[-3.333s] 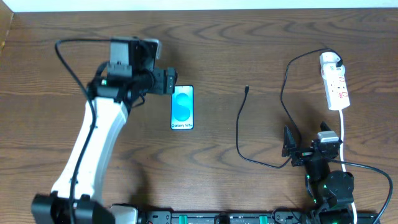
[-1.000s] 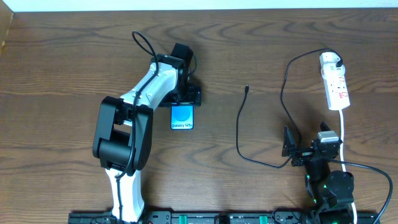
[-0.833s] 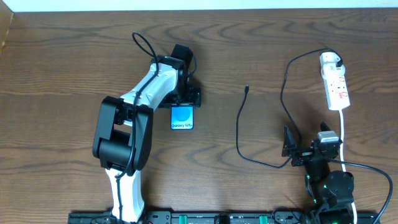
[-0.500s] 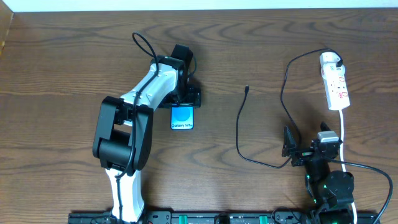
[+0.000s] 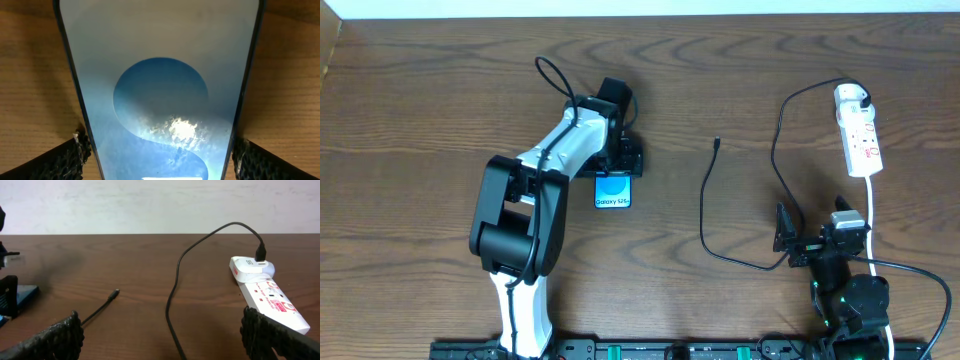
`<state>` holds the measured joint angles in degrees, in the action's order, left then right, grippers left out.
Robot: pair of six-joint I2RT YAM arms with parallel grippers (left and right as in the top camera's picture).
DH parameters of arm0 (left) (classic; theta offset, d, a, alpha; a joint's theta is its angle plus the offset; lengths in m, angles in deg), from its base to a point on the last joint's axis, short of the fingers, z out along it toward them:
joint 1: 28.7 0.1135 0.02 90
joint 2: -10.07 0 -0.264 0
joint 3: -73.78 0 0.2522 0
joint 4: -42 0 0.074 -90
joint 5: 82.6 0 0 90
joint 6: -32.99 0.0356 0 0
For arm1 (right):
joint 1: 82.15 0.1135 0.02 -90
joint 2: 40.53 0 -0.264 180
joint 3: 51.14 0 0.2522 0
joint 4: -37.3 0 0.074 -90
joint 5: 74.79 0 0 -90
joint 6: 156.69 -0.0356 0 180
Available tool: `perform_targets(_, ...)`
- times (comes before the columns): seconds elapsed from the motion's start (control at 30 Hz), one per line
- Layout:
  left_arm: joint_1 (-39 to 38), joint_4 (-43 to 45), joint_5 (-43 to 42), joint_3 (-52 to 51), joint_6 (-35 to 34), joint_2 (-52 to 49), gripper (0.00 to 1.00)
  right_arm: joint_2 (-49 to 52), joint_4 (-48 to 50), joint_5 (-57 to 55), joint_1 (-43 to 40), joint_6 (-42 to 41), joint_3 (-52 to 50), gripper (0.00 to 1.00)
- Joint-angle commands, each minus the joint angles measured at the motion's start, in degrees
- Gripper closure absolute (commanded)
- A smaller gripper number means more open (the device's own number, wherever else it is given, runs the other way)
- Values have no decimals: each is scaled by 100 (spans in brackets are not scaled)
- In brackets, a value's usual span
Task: Plug charger to phone and switch on socket
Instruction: 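Close the left gripper on the smartphone's top edge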
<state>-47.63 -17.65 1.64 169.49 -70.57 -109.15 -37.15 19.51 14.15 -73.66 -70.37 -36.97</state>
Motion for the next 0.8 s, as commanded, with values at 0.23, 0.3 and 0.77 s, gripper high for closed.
perform_targets(0.23,-76,122,-127,-214,-24,-140,7,2,-17,13,46,-52,-9,1)
perform_targets(0.3,-76,122,-127,-214,-24,-140,9,2,-17,13,46,-52,-9,1)
perform_targets(0.77,-76,122,-83,-214,109,-140,23,2,-17,13,46,-52,-9,1)
